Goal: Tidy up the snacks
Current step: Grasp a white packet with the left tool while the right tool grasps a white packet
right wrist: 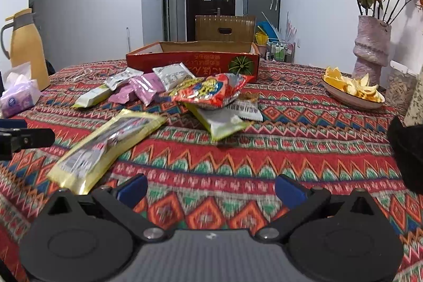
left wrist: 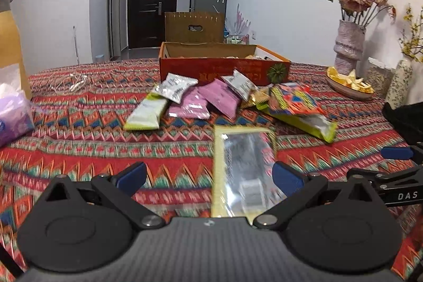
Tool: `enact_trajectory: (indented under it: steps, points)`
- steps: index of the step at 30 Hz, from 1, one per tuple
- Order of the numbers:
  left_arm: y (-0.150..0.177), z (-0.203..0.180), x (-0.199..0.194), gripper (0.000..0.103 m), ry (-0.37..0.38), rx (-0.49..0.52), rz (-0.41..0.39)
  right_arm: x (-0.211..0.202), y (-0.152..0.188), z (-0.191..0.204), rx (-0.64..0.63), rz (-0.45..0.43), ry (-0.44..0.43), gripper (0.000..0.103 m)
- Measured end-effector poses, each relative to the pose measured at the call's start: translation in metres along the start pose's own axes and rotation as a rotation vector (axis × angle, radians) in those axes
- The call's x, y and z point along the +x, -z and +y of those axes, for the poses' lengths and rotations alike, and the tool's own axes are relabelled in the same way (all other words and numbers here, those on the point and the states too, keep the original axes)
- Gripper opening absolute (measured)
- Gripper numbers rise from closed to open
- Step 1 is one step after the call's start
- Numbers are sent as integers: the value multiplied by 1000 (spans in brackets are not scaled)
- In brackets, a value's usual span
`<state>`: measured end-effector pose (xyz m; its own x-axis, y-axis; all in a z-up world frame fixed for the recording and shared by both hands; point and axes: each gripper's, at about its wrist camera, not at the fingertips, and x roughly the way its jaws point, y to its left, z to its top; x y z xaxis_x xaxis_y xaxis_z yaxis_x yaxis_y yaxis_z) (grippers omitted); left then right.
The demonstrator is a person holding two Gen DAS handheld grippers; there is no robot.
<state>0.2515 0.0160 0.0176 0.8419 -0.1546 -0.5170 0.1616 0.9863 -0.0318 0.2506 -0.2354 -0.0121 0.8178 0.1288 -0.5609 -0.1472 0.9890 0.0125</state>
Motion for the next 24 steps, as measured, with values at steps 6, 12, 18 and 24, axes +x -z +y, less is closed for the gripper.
enact_trajectory:
  steps: [6, 12, 18, 24]
  points:
    - [-37, 17, 44, 103, 8, 11, 1, 29, -34, 0, -11, -14, -2, 103]
    - [-72, 27, 106, 96, 35, 74, 22, 57, -84, 6, -28, -65, -40, 101]
    - [-102, 59, 165, 83, 58, 56, 42, 94, -141, 9, 37, -78, -186, 95]
    - [-104, 72, 213, 73, 98, 59, 77, 182, -170, 10, 245, 102, -274, 73]
